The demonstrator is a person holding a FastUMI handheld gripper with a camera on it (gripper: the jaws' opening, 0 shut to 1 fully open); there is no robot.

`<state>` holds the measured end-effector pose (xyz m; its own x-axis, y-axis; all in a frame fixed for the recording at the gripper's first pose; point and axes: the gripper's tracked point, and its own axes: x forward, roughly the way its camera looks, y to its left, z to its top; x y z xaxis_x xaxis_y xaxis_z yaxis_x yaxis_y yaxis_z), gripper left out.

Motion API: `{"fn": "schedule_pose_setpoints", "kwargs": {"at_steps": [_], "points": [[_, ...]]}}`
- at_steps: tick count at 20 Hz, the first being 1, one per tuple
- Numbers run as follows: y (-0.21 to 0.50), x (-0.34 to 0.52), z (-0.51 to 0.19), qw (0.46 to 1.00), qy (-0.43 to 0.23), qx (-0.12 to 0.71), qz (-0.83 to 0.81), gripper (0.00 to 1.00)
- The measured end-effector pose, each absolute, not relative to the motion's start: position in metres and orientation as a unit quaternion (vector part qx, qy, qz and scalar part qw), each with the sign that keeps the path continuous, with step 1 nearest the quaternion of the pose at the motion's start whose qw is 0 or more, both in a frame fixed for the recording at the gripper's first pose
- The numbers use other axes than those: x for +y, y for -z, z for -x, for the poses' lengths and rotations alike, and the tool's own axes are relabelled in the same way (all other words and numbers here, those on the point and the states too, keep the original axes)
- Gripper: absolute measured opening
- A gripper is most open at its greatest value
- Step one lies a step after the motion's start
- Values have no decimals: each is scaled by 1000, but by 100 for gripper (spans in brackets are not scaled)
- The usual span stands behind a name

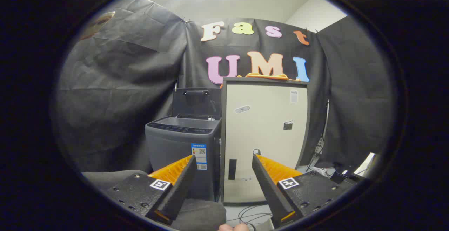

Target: Put the clothes into the washing machine and then close the washing machine lid.

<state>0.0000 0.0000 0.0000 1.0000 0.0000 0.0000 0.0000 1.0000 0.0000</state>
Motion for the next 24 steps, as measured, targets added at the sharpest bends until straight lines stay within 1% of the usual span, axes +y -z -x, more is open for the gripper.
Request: {"fn": "schedule_pose_setpoints", "kwargs": {"at_steps": [24], "points": [[2, -3, -3, 1000, 7, 5, 2, 96]]}}
